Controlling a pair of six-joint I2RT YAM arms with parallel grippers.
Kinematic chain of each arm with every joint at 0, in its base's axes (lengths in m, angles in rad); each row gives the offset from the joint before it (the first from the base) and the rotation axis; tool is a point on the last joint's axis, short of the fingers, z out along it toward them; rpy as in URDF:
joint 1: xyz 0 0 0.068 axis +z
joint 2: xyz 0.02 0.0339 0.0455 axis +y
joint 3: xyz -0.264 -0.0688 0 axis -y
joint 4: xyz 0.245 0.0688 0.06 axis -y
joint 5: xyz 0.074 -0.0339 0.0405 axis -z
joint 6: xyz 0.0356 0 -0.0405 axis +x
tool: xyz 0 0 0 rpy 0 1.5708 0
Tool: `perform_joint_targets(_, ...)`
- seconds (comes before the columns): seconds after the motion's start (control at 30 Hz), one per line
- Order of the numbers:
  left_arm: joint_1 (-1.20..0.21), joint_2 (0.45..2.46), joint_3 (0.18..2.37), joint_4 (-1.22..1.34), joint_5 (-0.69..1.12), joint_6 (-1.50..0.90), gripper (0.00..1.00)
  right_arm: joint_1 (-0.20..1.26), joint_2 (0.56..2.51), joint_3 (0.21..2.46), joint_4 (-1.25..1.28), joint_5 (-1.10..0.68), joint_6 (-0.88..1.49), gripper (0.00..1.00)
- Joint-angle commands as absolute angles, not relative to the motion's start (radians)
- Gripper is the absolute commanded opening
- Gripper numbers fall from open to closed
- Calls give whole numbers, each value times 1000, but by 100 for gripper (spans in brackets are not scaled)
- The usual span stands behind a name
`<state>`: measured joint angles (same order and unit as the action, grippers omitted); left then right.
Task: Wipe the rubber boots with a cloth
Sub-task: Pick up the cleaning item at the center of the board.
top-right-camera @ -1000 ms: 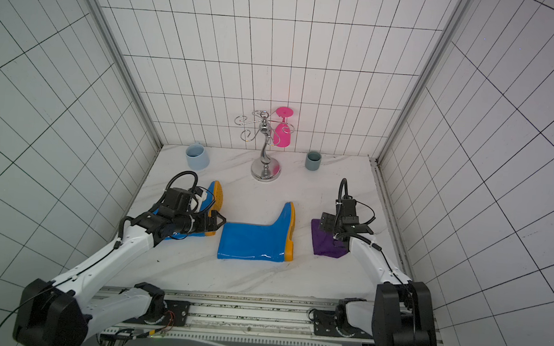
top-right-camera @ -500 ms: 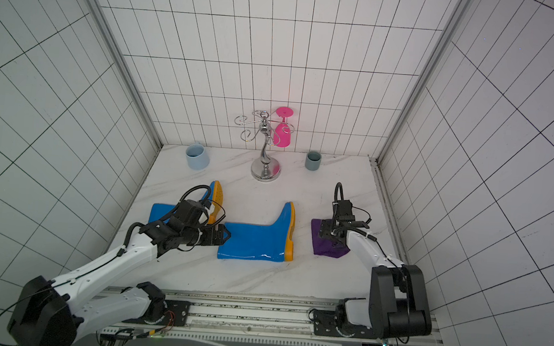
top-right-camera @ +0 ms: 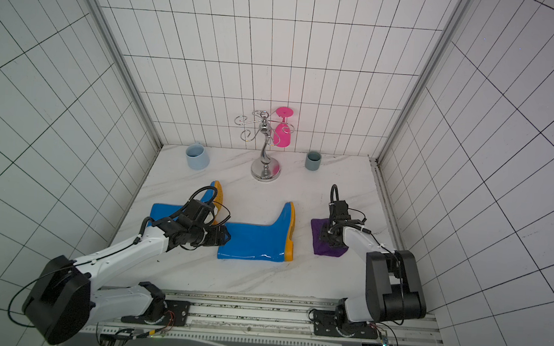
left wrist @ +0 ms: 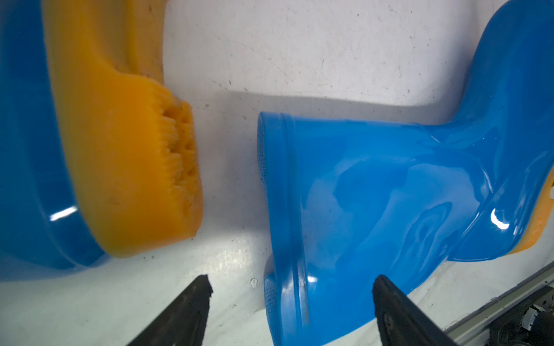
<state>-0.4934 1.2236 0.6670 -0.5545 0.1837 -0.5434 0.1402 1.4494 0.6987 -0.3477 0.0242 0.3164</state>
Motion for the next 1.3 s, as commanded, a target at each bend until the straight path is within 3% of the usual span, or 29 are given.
perform_joint_targets(0.0,-485,1237,632,-491,160,-559,88,151,1477,758,-350,38,318,55)
perform_joint_targets(0.2,-486,1287,568,-369,207,-590,85,151,1501,762,-342,46,314,51)
perform_joint_targets(0.7,-421,1387,471,-156,356,-597,49,155,1516,765,-341,52,311,49)
perform_joint_targets(0.97,-388,1393,396,-88,389,-624,22,162,1509,764,-345,67,311,49)
perform_joint_targets(1.17,-380,1351,365,-81,386,-627,18,171,1503,760,-352,80,315,50)
perform_joint_targets(1.27,-378,1348,359,-74,392,-627,7,175,1506,759,-351,84,319,49)
